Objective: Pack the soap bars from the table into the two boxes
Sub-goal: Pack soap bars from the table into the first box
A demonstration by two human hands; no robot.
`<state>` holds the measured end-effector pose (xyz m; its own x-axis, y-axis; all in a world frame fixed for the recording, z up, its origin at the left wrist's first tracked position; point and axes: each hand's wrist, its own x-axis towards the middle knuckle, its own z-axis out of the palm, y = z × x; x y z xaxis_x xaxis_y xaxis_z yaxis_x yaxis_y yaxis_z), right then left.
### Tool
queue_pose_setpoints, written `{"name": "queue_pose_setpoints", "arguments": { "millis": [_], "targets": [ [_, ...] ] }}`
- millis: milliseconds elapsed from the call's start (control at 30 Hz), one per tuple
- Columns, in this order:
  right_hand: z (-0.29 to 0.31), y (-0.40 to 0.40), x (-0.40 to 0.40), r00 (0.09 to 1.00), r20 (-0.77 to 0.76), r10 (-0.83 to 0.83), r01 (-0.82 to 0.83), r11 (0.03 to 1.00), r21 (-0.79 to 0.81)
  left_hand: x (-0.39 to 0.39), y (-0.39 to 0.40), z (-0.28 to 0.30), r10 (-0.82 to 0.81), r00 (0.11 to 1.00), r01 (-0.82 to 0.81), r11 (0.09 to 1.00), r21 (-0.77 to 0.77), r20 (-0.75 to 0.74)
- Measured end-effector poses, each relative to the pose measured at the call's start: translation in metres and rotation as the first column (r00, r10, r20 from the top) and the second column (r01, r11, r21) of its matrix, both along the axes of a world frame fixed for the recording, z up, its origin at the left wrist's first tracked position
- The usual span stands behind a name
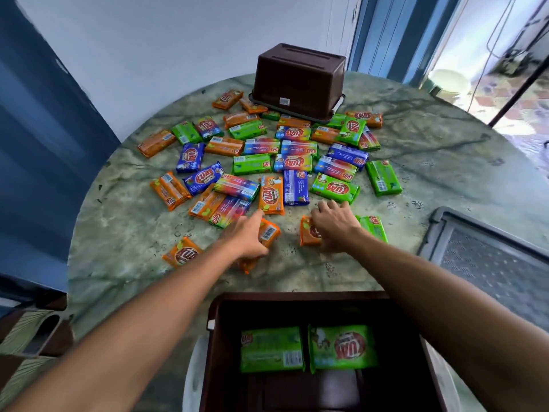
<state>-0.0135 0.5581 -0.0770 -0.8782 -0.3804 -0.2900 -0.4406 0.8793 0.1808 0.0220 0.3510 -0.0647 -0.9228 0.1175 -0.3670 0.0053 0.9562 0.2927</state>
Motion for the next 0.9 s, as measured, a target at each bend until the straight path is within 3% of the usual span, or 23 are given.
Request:
{"name": "queue_pose_setpoints", "arguments": {
  "millis": [167, 267, 433, 700, 900],
  "targets": [
    [0.060, 0.008, 0.022, 0.985, -0.133, 0.107, -0.116, 0.991, -0.061, 0.014, 0.005, 0.068, -0.235, 0.945, 0.258, 0.963, 0.074, -0.228],
    [0.112, 0.007, 0.054, 0.971, -0.150, 0.188, -0.206, 0.972, -0.114, 0.047, 0.006, 0.106, -0.364, 0.886, 0.407, 0.907, 0.105, -0.288],
    [0.157, 0.018, 0.137, 0.954, 0.085, 0.288, -0.277, 0.952, -0.128, 0.122, 0.006, 0.129, -0.550, 0.808, 0.584, 0.797, 0.155, -0.211],
    [0.069, 0.021, 0.230, 0.880, 0.398, 0.261, -0.242, 0.965, -0.100, 0.191, 0.014, 0.037, -0.663, 0.748, 0.663, 0.748, 0.033, -0.031],
    [0.023, 0.019, 0.241, 0.878, 0.364, 0.311, -0.307, 0.949, -0.070, 0.211, 0.026, -0.003, -0.713, 0.701, 0.712, 0.700, -0.043, -0.011]
  ]
}}
